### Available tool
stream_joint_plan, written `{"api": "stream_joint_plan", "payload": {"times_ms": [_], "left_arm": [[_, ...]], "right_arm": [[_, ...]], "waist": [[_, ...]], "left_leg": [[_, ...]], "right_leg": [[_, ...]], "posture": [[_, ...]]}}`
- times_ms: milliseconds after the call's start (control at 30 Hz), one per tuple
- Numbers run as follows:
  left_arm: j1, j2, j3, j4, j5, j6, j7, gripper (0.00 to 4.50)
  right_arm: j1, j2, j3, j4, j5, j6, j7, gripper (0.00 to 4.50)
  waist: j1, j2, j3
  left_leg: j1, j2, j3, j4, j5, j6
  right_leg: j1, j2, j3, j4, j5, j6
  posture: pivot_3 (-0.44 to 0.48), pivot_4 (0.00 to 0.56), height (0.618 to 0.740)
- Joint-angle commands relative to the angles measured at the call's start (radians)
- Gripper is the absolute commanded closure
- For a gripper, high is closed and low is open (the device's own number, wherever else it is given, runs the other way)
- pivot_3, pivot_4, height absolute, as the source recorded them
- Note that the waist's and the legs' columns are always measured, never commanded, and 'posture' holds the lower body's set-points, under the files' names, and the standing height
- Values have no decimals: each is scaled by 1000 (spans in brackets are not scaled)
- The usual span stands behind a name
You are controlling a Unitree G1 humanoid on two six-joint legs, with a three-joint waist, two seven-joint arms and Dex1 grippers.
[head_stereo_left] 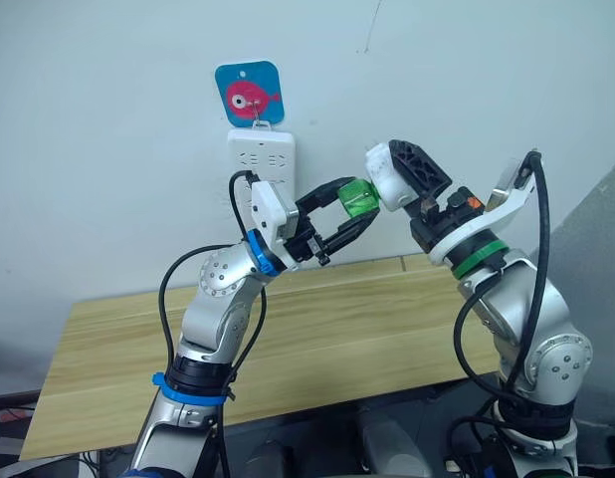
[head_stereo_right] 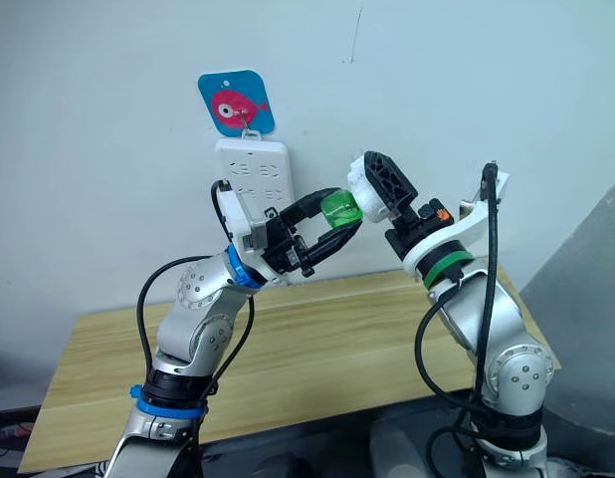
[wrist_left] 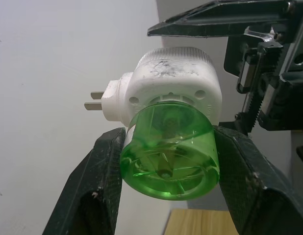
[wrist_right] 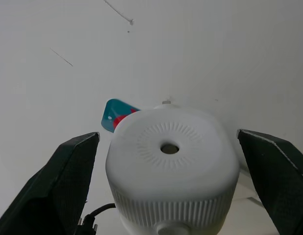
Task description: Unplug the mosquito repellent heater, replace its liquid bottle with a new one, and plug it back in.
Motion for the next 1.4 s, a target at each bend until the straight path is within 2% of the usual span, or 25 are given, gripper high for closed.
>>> {"api": "stream_joint_plan", "payload": {"times_ms": [33,167,333,467,700,900,1300,1400], "left_arm": [[-11,34,21,-7,-34,-24,-73,2146],[-6,92,7,3,-61,-38,-207,2146],[7,157,-19,40,-59,-84,-367,2146],[1,163,-18,73,-15,-174,-407,2146],[57,186,-15,61,21,-277,-426,2146],[80,203,-24,50,24,-318,-443,2146],[80,200,-45,60,41,-363,-446,2146],[78,199,-49,55,45,-366,-443,2146]], "right_arm": [[36,-87,-64,-33,99,9,45,0],[134,-239,-154,5,270,91,182,0],[226,-413,-222,99,292,293,466,0],[237,-539,-218,182,292,451,656,0],[170,-608,-159,292,292,599,854,0],[115,-637,-109,352,292,670,920,0],[-13,-590,9,438,292,731,894,0],[-24,-582,21,441,292,735,888,607]], "waist": [[1,0,0],[1,0,0],[2,0,0],[6,1,1],[27,0,3],[56,1,8],[79,0,13],[80,1,14]], "left_leg": [[0,0,0,0,0,0],[0,0,1,0,0,0],[1,2,4,0,0,1],[3,3,8,0,0,1],[4,9,9,0,-1,2],[4,10,10,0,-1,2],[4,10,10,0,-2,3],[4,11,10,0,-2,3]], "right_leg": [[0,0,0,0,0,0],[0,0,0,-1,0,0],[1,3,1,-2,0,0],[6,5,3,-6,-3,4],[11,11,4,-15,-1,4],[9,11,8,-16,-1,3],[8,10,8,-17,2,0],[8,10,8,-17,2,0]], "posture": [[-212,105,730],[-224,109,730],[-226,117,730],[-219,121,730],[-178,135,730],[-161,139,730],[-151,147,730],[-149,148,730]]}}
